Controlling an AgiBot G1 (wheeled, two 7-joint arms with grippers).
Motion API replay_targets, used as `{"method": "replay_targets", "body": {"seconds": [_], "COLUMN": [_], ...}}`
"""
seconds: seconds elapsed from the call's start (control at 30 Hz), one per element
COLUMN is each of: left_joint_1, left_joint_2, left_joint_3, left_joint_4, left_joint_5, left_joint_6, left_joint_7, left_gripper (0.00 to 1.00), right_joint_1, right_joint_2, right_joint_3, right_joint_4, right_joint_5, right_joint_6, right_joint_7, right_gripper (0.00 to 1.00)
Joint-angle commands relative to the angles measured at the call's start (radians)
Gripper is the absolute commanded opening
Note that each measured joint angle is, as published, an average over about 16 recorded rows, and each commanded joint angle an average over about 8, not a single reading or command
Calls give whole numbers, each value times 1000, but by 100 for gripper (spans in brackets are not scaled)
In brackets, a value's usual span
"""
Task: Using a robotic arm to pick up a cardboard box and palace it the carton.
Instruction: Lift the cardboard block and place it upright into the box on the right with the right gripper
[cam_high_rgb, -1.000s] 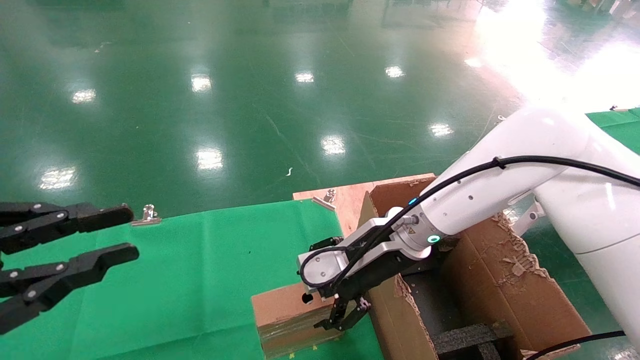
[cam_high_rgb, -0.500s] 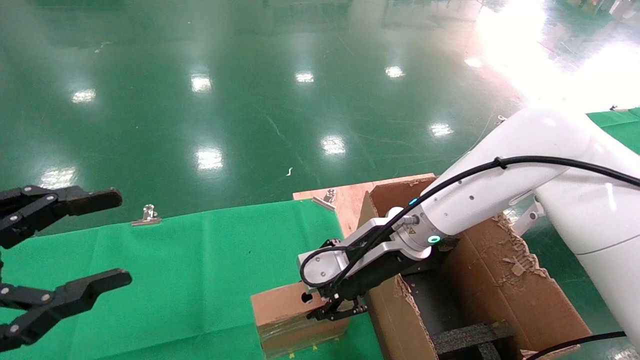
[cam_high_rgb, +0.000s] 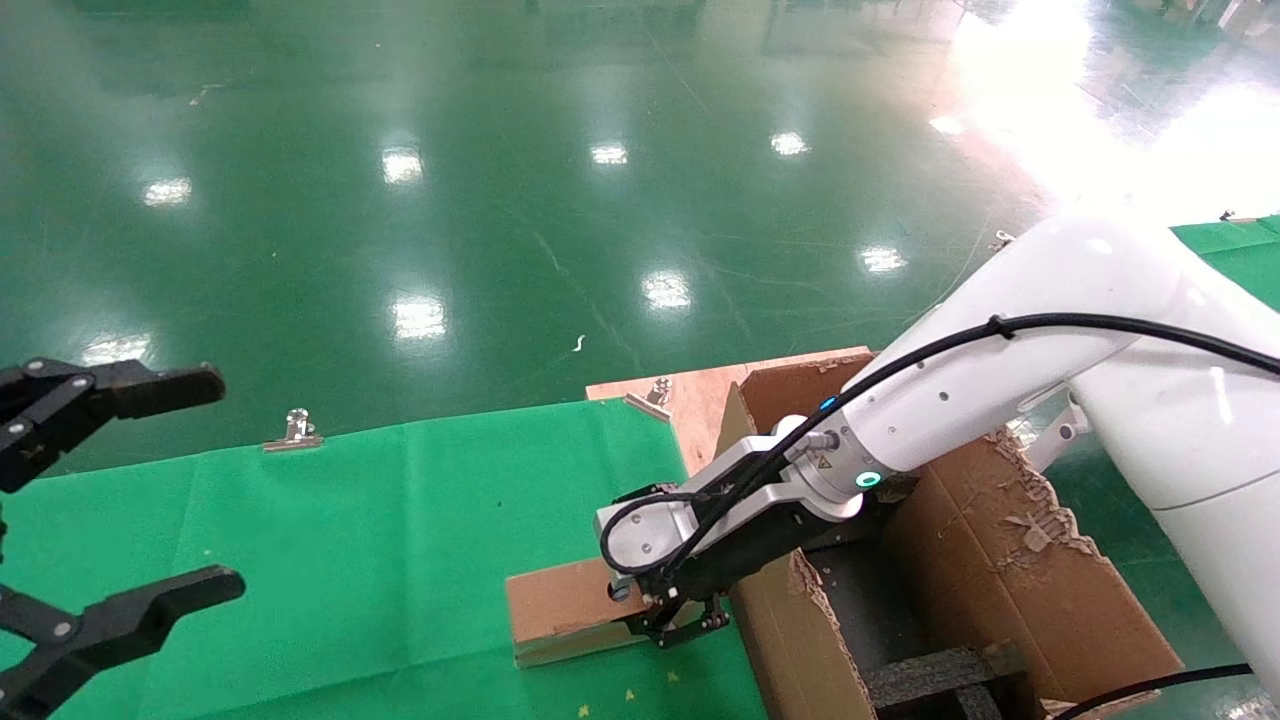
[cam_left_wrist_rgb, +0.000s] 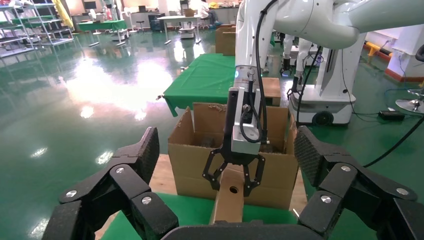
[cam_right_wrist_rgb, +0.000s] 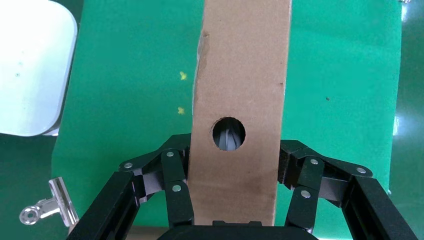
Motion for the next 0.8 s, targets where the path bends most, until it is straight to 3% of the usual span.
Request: {"method": "replay_targets", "body": {"seconds": [0.03, 0.43, 0.8], "left_joint_1": [0, 0, 0], "left_joint_2": [0, 0, 0], "left_joint_3": [0, 0, 0], "left_joint_4": [0, 0, 0], "left_joint_5": [0, 0, 0], "left_joint_6": [0, 0, 0], "left_joint_7": [0, 0, 0], "left_gripper": [100, 100, 100], "right_joint_1": [0, 199, 453], "right_joint_2": [1, 62, 142], "right_joint_3": [3, -27, -207], "right_joint_4": [-5, -103, -158], "right_joint_5": [11, 159, 318], "right_joint_6": [3, -28, -34], "right_joint_7": [0, -61, -98], "right_gripper": [0, 0, 0]}}
